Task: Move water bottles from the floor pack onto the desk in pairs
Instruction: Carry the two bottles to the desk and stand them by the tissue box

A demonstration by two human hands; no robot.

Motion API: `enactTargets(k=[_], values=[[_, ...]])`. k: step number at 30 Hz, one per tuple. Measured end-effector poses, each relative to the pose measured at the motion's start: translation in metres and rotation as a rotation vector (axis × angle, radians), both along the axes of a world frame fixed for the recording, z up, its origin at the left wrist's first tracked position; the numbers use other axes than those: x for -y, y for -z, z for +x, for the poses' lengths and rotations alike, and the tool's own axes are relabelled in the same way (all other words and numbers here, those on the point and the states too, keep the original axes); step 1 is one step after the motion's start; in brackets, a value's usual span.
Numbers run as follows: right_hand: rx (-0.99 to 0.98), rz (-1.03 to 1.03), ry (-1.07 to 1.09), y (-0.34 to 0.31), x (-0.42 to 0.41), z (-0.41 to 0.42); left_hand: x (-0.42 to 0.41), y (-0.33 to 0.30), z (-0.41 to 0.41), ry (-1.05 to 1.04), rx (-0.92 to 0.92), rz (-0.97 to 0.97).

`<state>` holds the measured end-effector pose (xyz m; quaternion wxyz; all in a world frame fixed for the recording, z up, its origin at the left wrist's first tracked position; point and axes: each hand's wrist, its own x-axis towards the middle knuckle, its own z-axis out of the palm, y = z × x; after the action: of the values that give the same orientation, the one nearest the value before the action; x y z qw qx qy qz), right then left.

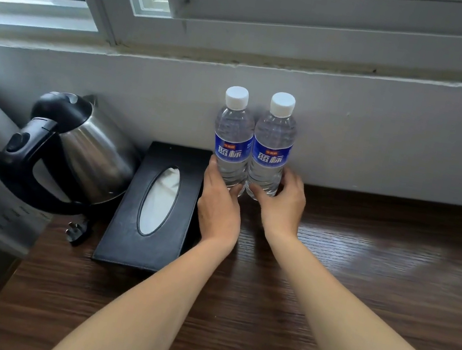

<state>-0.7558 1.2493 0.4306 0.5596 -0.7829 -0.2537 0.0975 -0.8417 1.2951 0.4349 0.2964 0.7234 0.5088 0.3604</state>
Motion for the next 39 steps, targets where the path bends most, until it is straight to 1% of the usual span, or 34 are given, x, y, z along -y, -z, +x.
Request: enactTargets(k=[2,7,16,21,25,27,29,31,34,37,39], values=[[0.010,-0.028,0.004,-0.001,0.001,0.000,0.002,-0.002,-0.001,-0.011,-0.020,0.002],[-0.006,-0.041,-0.008,-0.005,0.000,-0.001,0.003,-0.003,-0.001,0.002,0.023,-0.050],[-0.019,-0.064,-0.019,-0.010,0.001,-0.002,0.002,-0.012,0.007,0.003,0.038,-0.106],[-0.032,-0.097,-0.065,-0.015,0.007,-0.001,0.003,-0.018,0.002,0.059,-0.045,-0.088],[-0.120,-0.097,-0.057,-0.013,0.020,-0.004,0.015,-0.025,-0.012,0.092,-0.106,-0.100],[-0.196,-0.104,-0.061,-0.014,0.033,-0.009,0.025,-0.025,-0.025,0.089,-0.120,-0.129],[-0.278,-0.094,-0.071,-0.021,0.051,-0.018,0.034,-0.025,-0.042,0.109,-0.083,-0.182],[-0.327,-0.093,-0.081,-0.032,0.071,-0.030,0.049,-0.031,-0.057,0.118,-0.030,-0.194],[-0.390,-0.095,-0.118,-0.057,0.103,-0.048,0.081,-0.056,-0.075,0.115,0.038,-0.217],[-0.409,-0.099,-0.141,-0.091,0.148,-0.066,0.125,-0.093,-0.097,0.133,0.040,-0.235],[-0.420,-0.092,-0.140,-0.113,0.182,-0.075,0.153,-0.116,-0.110,0.174,0.045,-0.289]])
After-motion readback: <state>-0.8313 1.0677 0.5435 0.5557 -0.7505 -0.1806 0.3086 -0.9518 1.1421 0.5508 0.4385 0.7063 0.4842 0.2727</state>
